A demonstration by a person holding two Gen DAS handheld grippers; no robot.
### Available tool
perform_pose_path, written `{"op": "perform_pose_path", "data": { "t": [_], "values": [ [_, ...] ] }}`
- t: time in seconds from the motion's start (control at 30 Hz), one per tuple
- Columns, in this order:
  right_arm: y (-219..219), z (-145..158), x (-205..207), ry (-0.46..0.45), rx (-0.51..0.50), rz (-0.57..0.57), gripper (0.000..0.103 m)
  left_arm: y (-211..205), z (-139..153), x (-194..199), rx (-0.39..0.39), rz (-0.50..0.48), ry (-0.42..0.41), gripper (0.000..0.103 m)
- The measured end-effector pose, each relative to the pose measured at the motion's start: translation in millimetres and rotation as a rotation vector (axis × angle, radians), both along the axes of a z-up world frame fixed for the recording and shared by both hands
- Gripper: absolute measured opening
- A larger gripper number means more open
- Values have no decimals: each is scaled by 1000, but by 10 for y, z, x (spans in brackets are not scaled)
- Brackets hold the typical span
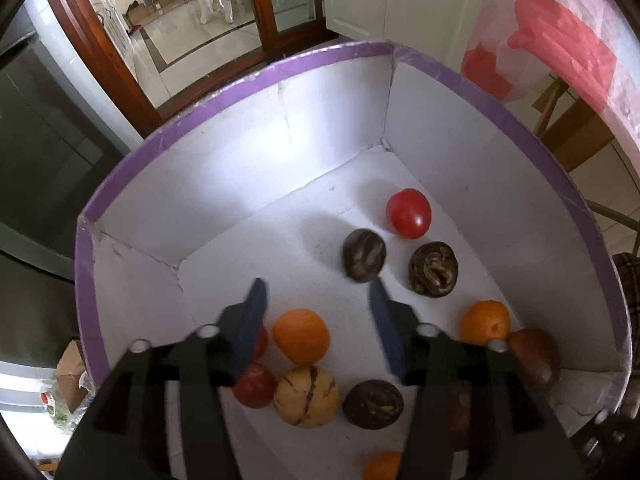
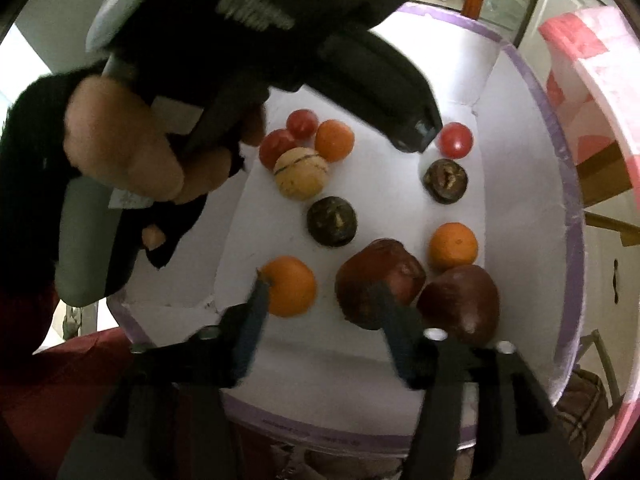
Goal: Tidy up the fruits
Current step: 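Move both open tools back over the last two fruits on the tablecloth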
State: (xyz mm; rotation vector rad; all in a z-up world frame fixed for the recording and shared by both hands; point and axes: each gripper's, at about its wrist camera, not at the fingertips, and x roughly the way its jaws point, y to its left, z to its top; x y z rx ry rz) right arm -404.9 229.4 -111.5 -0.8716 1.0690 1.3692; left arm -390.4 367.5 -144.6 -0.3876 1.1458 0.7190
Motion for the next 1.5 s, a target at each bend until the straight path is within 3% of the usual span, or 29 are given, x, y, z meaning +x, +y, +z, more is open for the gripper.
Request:
{"op": "perform_pose_path", "data": {
  "t": [0.13, 0.23, 0.4, 0.6, 0.7, 0.77, 0.83, 1.03, 1.2, 1.33, 1.5],
  "values": [
    [-38, 122, 22, -17, 36, -7, 59, -6, 70, -4, 20, -2, -1, 64],
    [-71, 271, 52, -14, 79, -13, 59, -2, 140, -3, 40, 6, -8, 76],
    [-168, 655, 172, 5, 196, -56, 64, -18, 422, 23, 91, 11, -31, 81],
    [-495, 1358, 493, -37, 397, -178, 68, -112, 830, 159, 167, -1, -61, 89],
    [-723, 1608, 662, -87, 491, -246, 79, -173, 1089, 277, 222, 1, -83, 91],
    [-961, 1806, 869, -114, 561, -323, 83, -261, 1329, 419, 259, 16, -120, 100],
    [-1169, 1899, 1093, -121, 608, -406, 86, -365, 1488, 596, 239, -7, -158, 100],
    [-1908, 1971, 1776, -154, 663, -715, 87, -1038, 1849, 1532, 33, -238, -272, 101],
    [-2689, 1924, 2487, -213, 655, -1039, 87, -1881, 2003, 2538, 75, -416, -333, 101],
    [-3272, 1791, 3066, -242, 613, -1251, 87, -2367, 1886, 3312, -25, -465, -365, 101],
    [-3784, 1654, 3622, -252, 599, -1411, 87, -2764, 1767, 4236, -84, -449, -426, 101]
  ]
}}
